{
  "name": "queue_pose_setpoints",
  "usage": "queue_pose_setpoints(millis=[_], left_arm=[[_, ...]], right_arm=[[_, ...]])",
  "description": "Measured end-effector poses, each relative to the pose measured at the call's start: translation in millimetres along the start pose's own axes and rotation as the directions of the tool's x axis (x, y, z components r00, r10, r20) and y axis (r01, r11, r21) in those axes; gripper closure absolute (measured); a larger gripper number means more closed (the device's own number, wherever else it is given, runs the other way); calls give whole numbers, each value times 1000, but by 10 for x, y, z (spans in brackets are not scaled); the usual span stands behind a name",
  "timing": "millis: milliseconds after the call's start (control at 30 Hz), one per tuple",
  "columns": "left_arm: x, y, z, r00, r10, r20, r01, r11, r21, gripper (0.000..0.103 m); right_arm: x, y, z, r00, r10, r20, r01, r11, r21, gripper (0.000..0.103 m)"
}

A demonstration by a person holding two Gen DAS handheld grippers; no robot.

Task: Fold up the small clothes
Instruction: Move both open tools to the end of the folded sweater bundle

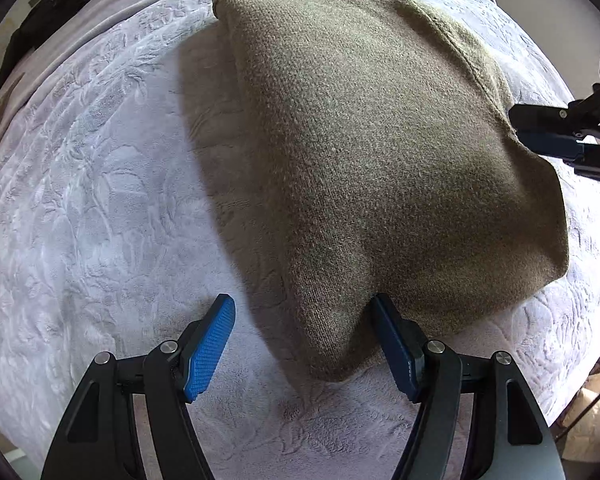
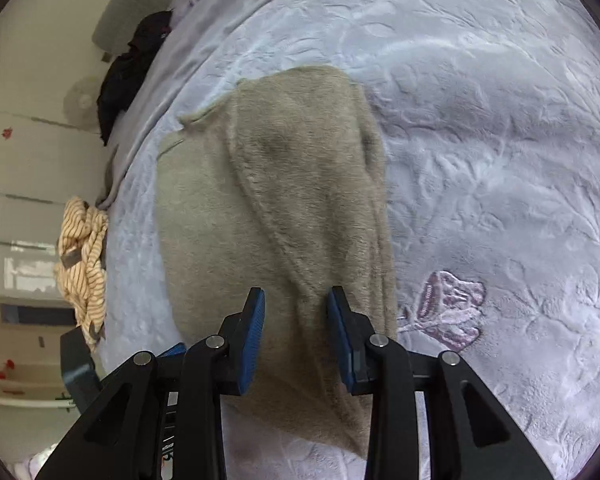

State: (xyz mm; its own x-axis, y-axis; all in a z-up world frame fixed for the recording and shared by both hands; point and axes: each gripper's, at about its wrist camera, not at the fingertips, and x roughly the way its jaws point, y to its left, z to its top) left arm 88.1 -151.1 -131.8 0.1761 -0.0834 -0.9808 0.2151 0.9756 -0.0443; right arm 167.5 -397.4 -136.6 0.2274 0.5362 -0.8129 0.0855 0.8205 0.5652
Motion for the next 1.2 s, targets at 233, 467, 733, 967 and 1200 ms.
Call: queue_pose_setpoints(millis=[233,467,733,967,1200], left_arm=[[38,32,60,1000,-9,-10,9,1000,-13,31],[152,187,152,1000,0,-21,-1,1000,-15,24],[239,277,257,999,-14,-36,13,1000,-16,24],[322,366,301,999,-13,-43,12,999,-31,17],[408,477,339,998,-36,-52,33,999,-42,17]], right_arm=[[-205,-374,-136,1000,-10,-13,11,997,79,60],[-276,-539,-290,1000,26,-17,-24,992,122,49],[-295,-542,-293,999,30,-25,-26,992,121,47],[-285,-540,-291,999,35,-34,-31,992,121,47],[-286,-547,-265,999,36,-40,-32,993,114,46]])
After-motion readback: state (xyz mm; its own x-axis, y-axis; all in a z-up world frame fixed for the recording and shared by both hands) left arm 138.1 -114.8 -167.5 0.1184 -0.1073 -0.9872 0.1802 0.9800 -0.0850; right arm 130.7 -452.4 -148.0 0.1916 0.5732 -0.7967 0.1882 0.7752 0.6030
